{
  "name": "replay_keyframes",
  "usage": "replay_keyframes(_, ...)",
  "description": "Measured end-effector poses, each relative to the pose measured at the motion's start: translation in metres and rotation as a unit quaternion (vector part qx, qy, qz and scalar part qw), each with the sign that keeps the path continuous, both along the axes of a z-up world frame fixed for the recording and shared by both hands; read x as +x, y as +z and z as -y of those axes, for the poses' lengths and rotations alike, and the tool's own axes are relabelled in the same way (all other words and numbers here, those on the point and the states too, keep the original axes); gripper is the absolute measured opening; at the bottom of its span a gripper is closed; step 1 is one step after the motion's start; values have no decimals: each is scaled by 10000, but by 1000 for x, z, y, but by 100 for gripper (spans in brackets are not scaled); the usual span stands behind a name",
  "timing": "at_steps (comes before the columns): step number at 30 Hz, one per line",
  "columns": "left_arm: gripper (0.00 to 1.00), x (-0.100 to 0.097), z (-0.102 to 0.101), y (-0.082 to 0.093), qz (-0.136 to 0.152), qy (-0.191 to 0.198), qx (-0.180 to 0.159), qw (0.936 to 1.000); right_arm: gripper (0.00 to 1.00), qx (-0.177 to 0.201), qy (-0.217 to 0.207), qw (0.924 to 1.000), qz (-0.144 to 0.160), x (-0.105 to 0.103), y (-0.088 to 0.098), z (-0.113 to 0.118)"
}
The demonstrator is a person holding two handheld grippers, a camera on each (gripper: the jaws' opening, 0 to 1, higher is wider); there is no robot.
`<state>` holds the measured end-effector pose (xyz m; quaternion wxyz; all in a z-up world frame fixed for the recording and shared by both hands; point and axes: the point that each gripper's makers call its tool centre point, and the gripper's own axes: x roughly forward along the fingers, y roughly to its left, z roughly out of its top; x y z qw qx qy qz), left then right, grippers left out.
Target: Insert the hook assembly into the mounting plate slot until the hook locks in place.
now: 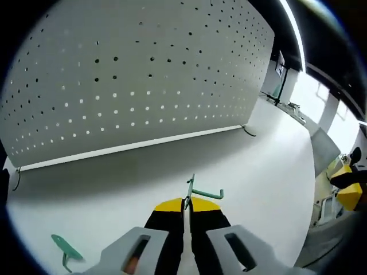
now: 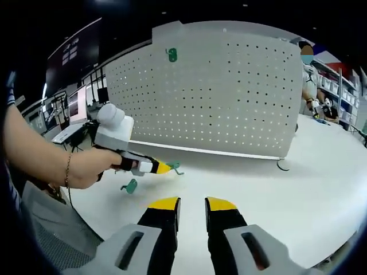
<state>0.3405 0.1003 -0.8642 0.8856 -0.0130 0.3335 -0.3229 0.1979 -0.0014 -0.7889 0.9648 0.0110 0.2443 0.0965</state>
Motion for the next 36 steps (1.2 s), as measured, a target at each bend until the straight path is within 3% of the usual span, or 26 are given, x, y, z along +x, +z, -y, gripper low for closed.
replay_keyframes(4,1,4,-7,22,130,-4,-123,9998,15,100,-89,9998,176,1,12,3)
replay_keyframes(6,1,-4,-3,32,-186,-52,-509,9985,15,126,-110,9997,190,1,15,4)
replay_keyframes(8,1,-4,-10,41,-67,-76,-454,9989,15,252,-166,9993,204,3,19,3)
replay_keyframes(16,1,-17,-23,75,24,-89,-811,9967,15,544,25,9980,313,11,41,-23)
replay_keyframes(28,1,-51,-44,104,119,-316,-1109,9933,15,1063,493,9925,340,26,66,-74)
replay_keyframes(36,1,-81,-55,104,56,-569,-1179,9914,16,1677,800,9826,-70,24,56,-111)
